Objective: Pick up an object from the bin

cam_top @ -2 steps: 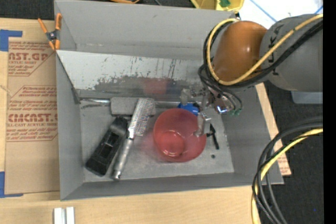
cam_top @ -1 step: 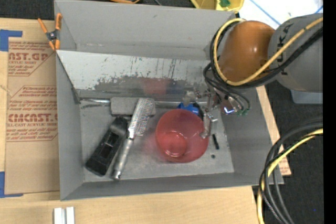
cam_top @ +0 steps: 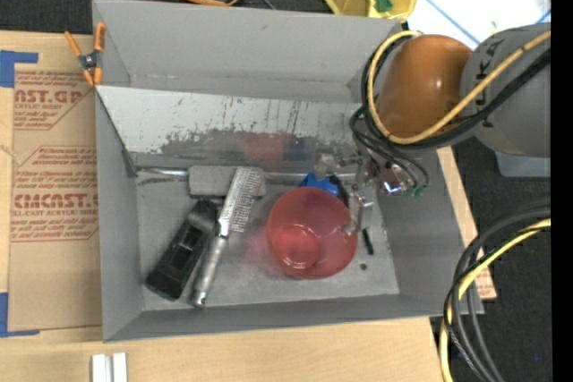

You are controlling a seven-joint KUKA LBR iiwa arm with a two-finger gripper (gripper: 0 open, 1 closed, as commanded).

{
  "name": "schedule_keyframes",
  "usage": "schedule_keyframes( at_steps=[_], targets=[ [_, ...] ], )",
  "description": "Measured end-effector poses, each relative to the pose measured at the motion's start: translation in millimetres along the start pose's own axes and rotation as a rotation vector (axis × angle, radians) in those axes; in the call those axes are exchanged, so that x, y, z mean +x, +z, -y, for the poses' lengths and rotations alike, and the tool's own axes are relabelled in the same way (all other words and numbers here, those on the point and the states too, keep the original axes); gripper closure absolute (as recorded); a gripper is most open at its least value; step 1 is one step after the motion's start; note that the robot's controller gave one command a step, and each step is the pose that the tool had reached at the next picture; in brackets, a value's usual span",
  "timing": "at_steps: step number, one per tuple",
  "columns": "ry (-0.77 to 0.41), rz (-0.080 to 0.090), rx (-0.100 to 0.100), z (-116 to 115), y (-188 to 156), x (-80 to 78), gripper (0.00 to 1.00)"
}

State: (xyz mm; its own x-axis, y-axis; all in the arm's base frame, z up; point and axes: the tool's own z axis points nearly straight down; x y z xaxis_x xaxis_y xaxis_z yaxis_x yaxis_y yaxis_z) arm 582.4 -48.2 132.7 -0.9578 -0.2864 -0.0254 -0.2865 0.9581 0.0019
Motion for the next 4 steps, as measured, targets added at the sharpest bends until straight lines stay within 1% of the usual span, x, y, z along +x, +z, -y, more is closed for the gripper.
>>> schedule_keyframes(
  at_steps=[1, 2, 3, 4],
  targets=[
    [-0.227, 0.003, 0.001, -16, -60, 4.2, 0.0],
    [-0.001, -0.005, -0.003, 6, 18, 18.3, 0.0],
    [-0.258, 0.02, 0.006, -15, -15, 3.4, 0.0],
    [-0.01, 0.0, -0.003, -46, 54, 42.3, 0.0]
  ],
)
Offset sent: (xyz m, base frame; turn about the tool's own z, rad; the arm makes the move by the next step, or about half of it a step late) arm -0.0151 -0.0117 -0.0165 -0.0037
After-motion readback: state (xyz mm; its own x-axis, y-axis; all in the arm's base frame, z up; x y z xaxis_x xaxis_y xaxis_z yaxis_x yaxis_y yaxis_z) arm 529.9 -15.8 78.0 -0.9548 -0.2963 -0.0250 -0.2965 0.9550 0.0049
